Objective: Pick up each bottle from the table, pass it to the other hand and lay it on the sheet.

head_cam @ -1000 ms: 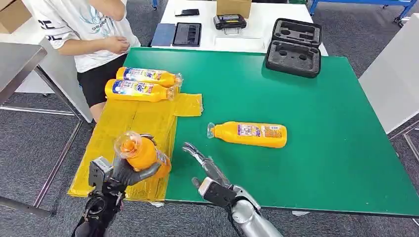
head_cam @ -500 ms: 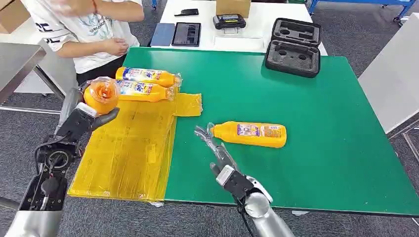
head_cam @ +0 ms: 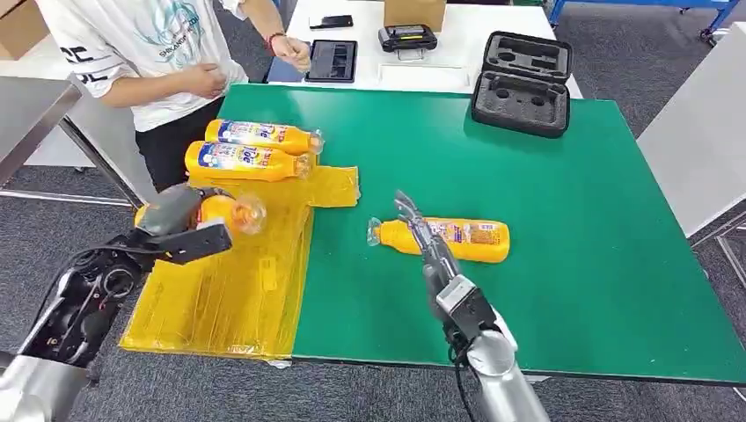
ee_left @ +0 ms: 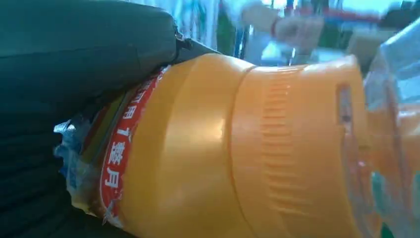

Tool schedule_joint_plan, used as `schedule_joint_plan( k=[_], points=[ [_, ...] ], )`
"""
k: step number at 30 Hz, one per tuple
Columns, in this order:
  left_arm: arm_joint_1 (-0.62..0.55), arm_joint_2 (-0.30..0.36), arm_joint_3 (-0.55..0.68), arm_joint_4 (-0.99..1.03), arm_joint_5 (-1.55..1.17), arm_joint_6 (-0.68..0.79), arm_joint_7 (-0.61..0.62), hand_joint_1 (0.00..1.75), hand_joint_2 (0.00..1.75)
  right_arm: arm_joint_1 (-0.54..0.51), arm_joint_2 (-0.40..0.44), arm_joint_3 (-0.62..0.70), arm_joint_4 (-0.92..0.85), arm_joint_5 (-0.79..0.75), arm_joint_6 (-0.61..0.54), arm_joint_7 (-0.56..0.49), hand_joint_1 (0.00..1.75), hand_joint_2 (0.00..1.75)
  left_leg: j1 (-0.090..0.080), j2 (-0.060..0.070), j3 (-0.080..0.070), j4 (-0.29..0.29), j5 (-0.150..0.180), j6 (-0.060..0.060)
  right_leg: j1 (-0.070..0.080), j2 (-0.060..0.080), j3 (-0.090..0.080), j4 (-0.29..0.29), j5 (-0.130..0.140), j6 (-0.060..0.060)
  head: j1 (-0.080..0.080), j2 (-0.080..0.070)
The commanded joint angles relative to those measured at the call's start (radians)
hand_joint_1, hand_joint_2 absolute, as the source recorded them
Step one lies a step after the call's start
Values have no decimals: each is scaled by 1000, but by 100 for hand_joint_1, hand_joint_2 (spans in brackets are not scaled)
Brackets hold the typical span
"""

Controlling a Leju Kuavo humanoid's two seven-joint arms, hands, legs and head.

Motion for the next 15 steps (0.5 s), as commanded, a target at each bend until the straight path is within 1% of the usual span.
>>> schedule_joint_plan(
  k=[1,2,3,4,6,7,8,9,11,13,14,15],
  points=[
    [-141,62,-266,262,-11,-13,5,175,175,28,-37,-55,-36,-2,-2,-18,0,0,1,-4,5,0,-2,-1,1,-4,7,0,-3,-2,0,0],
    [-148,61,-278,268,-20,-11,11,175,175,33,-39,-54,-37,1,-3,-21,0,0,2,-5,7,0,-3,-2,2,-4,9,0,-4,-2,0,0],
    [-150,58,-281,269,-21,-10,12,175,175,38,-41,-53,-38,2,-4,-25,0,0,1,-5,3,-1,0,-1,1,-5,4,-1,-2,-1,0,0],
    [-150,58,-281,269,-21,-10,12,175,175,38,-41,-53,-38,2,-4,-25,0,0,1,-5,5,0,-1,-1,1,-5,7,-1,-3,-2,0,0],
    [-150,58,-281,269,-21,-10,12,175,175,38,-41,-53,-38,2,-4,-25,0,0,1,-2,2,0,-1,-1,1,-2,4,-1,-2,-1,0,0],
    [-157,55,-290,277,-26,-10,16,175,175,39,-40,-52,-34,5,-6,-27,0,0,2,-3,8,-1,-3,-2,2,-3,10,-1,-4,-2,0,0],
    [-181,53,-321,301,-36,-10,22,175,175,37,-40,-52,-27,5,-6,-28,0,0,1,-2,3,0,-2,-1,1,-1,4,0,-2,-1,0,0],
    [-211,43,-349,329,-43,-7,25,175,175,30,-40,-51,-12,7,-7,-29,0,0,1,-2,2,0,-1,-1,1,-2,3,0,-1,-1,0,0],
    [-282,2,-412,407,-61,2,37,175,175,14,-39,-51,19,7,-8,-32,0,0,1,-5,2,0,-1,-1,1,-5,4,0,-2,-1,0,0],
    [-305,-12,-432,431,-65,-4,40,175,175,15,-38,-51,28,8,-13,-36,0,0,2,-8,2,1,0,-1,2,-8,5,0,-3,-2,0,0],
    [-314,-11,-445,451,-54,-14,33,175,175,17,-42,-45,35,12,-16,-39,0,0,1,-7,2,0,0,-1,1,-6,4,-1,-2,-1,0,0],
    [-314,-4,-454,455,-56,-18,29,175,175,21,-44,-40,39,19,-22,-45,0,0,2,-8,5,1,-1,-2,2,-8,8,-1,-4,-2,0,0]
  ],
)
